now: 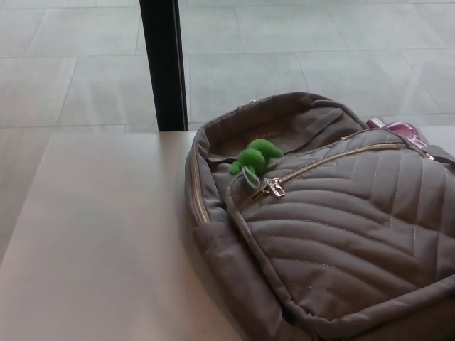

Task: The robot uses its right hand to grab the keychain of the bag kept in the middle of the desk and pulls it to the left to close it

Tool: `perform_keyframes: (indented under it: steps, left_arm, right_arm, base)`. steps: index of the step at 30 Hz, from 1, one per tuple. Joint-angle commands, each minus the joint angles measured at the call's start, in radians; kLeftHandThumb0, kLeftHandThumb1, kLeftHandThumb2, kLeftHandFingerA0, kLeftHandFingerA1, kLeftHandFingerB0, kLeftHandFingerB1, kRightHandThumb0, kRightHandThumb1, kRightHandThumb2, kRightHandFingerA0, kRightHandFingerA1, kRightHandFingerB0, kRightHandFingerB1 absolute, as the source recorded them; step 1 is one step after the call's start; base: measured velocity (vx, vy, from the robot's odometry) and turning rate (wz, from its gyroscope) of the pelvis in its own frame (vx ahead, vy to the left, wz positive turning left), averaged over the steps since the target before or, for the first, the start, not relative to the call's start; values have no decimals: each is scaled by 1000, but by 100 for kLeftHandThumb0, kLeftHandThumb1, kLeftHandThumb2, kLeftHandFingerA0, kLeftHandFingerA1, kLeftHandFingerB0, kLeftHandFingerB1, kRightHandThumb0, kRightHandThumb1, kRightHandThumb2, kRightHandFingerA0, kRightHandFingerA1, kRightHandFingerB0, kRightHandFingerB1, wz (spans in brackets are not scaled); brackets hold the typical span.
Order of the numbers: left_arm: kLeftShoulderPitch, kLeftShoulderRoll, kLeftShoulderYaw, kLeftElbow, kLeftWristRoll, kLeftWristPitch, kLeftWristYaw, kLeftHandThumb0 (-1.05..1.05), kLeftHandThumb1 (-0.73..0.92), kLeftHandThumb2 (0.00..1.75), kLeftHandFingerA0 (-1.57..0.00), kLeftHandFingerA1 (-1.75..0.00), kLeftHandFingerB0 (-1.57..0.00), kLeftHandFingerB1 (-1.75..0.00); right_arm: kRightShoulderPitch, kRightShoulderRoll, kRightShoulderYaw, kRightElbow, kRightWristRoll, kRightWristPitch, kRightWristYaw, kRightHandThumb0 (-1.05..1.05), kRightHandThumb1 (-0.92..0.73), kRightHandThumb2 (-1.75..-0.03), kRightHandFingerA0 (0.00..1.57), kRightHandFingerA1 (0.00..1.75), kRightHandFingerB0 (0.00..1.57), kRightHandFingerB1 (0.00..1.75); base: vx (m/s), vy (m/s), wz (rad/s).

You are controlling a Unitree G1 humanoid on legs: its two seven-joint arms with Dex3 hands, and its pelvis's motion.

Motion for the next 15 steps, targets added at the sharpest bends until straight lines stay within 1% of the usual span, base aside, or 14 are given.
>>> perform_keyframes:
  steps: [1, 2, 3, 4, 6, 7, 8, 9, 10, 11, 12, 13, 14, 15]
  left_arm:
    - [33, 63, -7, -16, 15, 17, -6, -105, 92, 87, -80, -105, -26, -119]
    - [39, 60, -4, -18, 12, 15, -2, -105, 92, 86, -79, -106, -26, -117]
    - [43, 59, -2, -19, 10, 13, 0, -105, 92, 86, -79, -106, -26, -117]
    - [46, 55, -1, -17, 9, 12, -1, -105, 92, 86, -77, -105, -26, -116]
    - [57, 48, -3, -18, 10, 5, 0, -105, 92, 86, -78, -104, -27, -113]
    - [61, 47, -3, -18, 10, 3, -1, -105, 92, 86, -78, -104, -27, -113]
    - [66, 45, -1, -19, 8, 0, -5, -105, 92, 86, -79, -104, -27, -114]
    - [66, 45, 4, -11, 2, 4, -15, -105, 92, 84, -81, -105, -28, -112]
    - [66, 44, 4, -12, 2, 6, -13, -105, 92, 84, -81, -105, -28, -112]
    - [67, 43, 3, -12, 3, 5, -12, -105, 92, 84, -80, -106, -28, -111]
    - [70, 41, 3, -16, 2, 3, -15, -105, 91, 86, -78, -107, -25, -117]
    - [69, 39, 11, -15, -8, 7, -24, -105, 91, 85, -78, -108, -26, -118]
    - [69, 39, 12, -15, -9, 7, -26, -105, 91, 85, -78, -108, -26, -118]
    - [68, 38, 17, -18, -15, 11, -22, -105, 92, 84, -78, -108, -26, -116]
  right_arm:
    - [59, -219, -445, -80, 300, 429, 293, -105, -79, -113, 0, 14, 0, 3]
    - [45, -228, -475, -60, 277, 429, 293, -84, -85, -82, 0, 0, 0, 0]
    - [42, -234, -492, -50, 273, 429, 293, -84, -85, -82, 0, 0, 0, 0]
    - [45, -246, -510, -32, 258, 429, 276, -86, -91, -67, 0, 0, 0, 0]
    - [64, -249, -562, 30, 225, 364, 226, -83, -92, -67, 0, 0, 0, 0]
    - [79, -238, -584, 63, 212, 297, 196, -83, -92, -67, 0, 0, 0, 0]
    - [94, -231, -610, 111, 188, 241, 156, -80, -84, -85, 0, 0, 0, 0]
    - [92, -210, -668, 227, 91, 123, 5, -103, -76, -106, 0, 12, 0, 0]
    - [104, -208, -679, 276, 62, 70, -44, -103, -76, -106, 0, 12, 0, 0]
    - [116, -193, -699, 337, 44, -27, -99, -82, -84, -65, 0, 0, 0, 0]
    - [119, -176, -721, 421, 28, -146, -173, -99, -73, -103, 0, 15, 0, 0]
    - [127, -173, -741, 524, 33, -240, -214, -77, -83, -65, 0, 0, 0, 0]
    - [130, -173, -745, 537, 38, -252, -218, -77, -83, -65, 0, 0, 0, 0]
    - [175, -175, -727, 674, 13, -416, -284, -74, -85, -65, 0, 0, 0, 0]
  base:
    - [0, 0, 0]
    - [0, 0, 0]
    - [0, 0, 0]
    - [0, 0, 0]
    - [0, 0, 0]
    - [0, 0, 0]
    - [0, 0, 0]
    - [0, 0, 0]
    - [0, 0, 0]
    - [0, 0, 0]
    - [0, 0, 0]
    - [0, 0, 0]
    - [0, 0, 0]
    - [0, 0, 0]
